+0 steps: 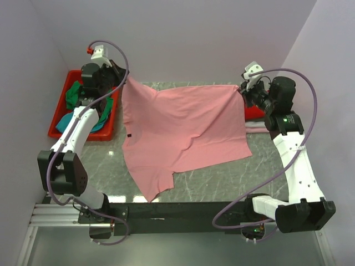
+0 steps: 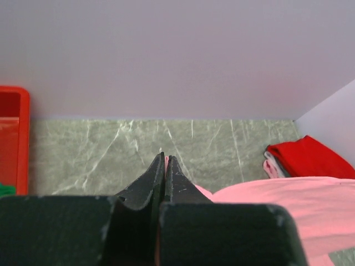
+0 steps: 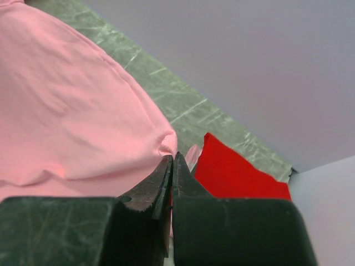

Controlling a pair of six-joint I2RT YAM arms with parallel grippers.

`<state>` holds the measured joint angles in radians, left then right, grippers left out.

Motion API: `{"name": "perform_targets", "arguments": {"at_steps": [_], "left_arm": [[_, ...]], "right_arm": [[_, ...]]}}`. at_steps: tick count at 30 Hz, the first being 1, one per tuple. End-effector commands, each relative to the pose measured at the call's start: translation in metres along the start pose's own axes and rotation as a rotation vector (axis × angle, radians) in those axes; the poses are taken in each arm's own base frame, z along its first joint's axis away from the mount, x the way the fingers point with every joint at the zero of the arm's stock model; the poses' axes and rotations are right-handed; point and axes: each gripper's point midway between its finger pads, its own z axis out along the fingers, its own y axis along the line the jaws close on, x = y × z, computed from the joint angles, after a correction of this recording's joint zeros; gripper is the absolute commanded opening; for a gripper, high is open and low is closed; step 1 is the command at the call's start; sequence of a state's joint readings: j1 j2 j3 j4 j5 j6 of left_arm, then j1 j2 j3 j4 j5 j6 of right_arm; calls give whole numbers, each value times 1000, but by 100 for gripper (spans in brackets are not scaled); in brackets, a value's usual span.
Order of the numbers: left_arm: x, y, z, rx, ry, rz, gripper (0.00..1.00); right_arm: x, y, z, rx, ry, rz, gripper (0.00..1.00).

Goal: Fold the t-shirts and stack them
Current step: Flatten the tshirt out

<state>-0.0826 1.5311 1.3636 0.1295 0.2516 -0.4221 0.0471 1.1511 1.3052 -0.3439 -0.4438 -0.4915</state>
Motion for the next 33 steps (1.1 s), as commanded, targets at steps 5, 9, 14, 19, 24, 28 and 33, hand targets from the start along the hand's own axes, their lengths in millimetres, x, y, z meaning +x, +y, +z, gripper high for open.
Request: {"name": "perform_targets", "arguments": {"at_steps": [5, 9, 14, 19, 24, 28, 33], "left_arm": [[-51, -31, -30, 60, -93, 71, 1], [-142, -84, -109, 112, -347, 121, 1], [-224, -140, -226, 183, -658, 147, 1], [-274, -183, -351, 240, -937, 163, 1], [-293, -211, -427, 304, -1084, 178, 1], [-299, -221, -439, 329, -1095, 199, 1], [-279, -200, -380, 292, -972, 177, 1]], "right_arm": [[-32, -8, -22, 35, -34, -13, 0], [-86, -12, -61, 64, -126, -66, 0], [-166, -12, -140, 139, -282, -144, 0], [-232, -6, -228, 250, -458, -215, 0], [-270, -7, -289, 369, -587, -223, 0], [-281, -14, -306, 434, -624, -220, 0], [-255, -22, -268, 414, -550, -181, 0]]}}
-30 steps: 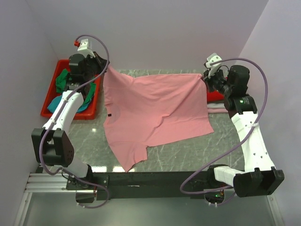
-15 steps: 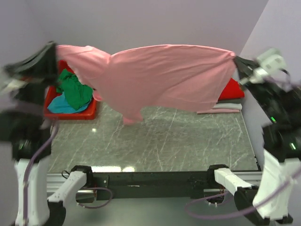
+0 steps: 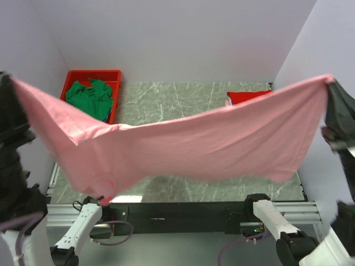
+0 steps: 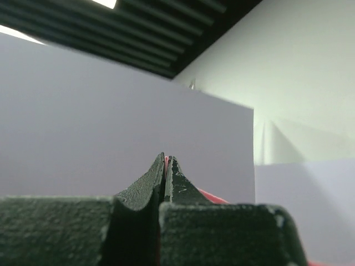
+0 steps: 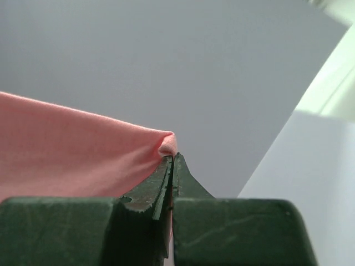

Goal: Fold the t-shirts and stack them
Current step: Flatten the tshirt out

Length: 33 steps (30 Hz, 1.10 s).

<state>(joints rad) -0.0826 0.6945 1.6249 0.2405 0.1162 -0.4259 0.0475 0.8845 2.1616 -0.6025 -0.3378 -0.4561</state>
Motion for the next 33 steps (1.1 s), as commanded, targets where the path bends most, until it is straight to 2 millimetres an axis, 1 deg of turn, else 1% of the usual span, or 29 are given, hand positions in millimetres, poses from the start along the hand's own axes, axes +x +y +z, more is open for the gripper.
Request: {"name": "perform_targets", "arguments": {"at_steps": [1, 2, 3, 4, 5, 6, 7, 8, 9, 10, 11, 12, 13, 14, 15, 16, 17, 18, 19, 20, 21, 23, 24, 28, 31, 33], "left_arm": [[93, 37, 1, -75, 197, -41, 1], [111, 43, -3, -86, 229, -51, 1], [153, 59, -15, -118, 310, -66, 1], [172, 66, -21, -128, 340, -73, 1], [214, 81, -40, -163, 424, -85, 1], [245, 92, -51, -187, 482, -94, 1], [266, 100, -59, -198, 504, -103, 1], [306, 114, -86, -238, 585, -116, 1], [344, 126, -104, -263, 654, -128, 1], [370, 134, -120, -281, 704, -145, 1], [418, 150, -151, -327, 797, -166, 1], [442, 156, -167, -339, 845, -186, 1], [465, 161, -182, -357, 889, -208, 1], [508, 173, -211, -387, 976, -236, 1], [530, 178, -226, -406, 1022, -254, 1], [550, 185, -239, -432, 1064, -276, 1], [587, 193, -262, -448, 1151, -309, 1], [604, 198, -272, -460, 1197, -314, 1], [620, 203, -284, -477, 1243, -324, 1], [645, 213, -292, -499, 1278, -328, 1], [655, 216, -305, -523, 1329, -331, 1], [672, 225, -312, -539, 1360, -319, 0], [675, 228, -314, -549, 1366, -310, 1], [680, 236, -318, -554, 1380, -291, 1], [681, 240, -318, -549, 1384, -292, 0], [681, 242, -313, -540, 1379, -293, 1]], "right_arm": [[92, 22, 31, -35, 197, 84, 0], [106, 29, 33, -53, 221, 94, 0], [143, 45, 36, -83, 283, 119, 0], [156, 54, 34, -98, 297, 130, 0], [174, 63, 34, -114, 324, 143, 0], [215, 83, 31, -150, 395, 165, 0], [236, 96, 30, -178, 425, 180, 0], [258, 107, 27, -196, 459, 197, 0], [304, 134, 14, -242, 547, 229, 0], [321, 142, 17, -247, 542, 229, 0], [342, 154, 14, -261, 562, 241, 0], [380, 173, 6, -273, 603, 260, 0], [399, 182, 3, -282, 627, 268, 0], [417, 191, -1, -288, 652, 276, 0], [451, 207, -6, -296, 703, 299, 0], [468, 215, -8, -307, 731, 305, 0], [485, 220, -11, -305, 762, 309, 0], [513, 233, -14, -328, 814, 322, 0], [527, 240, -16, -344, 848, 325, 0], [538, 245, -18, -362, 875, 331, 0], [556, 253, -20, -387, 923, 334, 0], [568, 258, -22, -406, 961, 339, 0], [574, 259, -21, -415, 975, 335, 0], [579, 255, -17, -398, 985, 318, 0], [582, 251, -11, -394, 995, 314, 0], [584, 251, -4, -391, 990, 316, 0]]}}
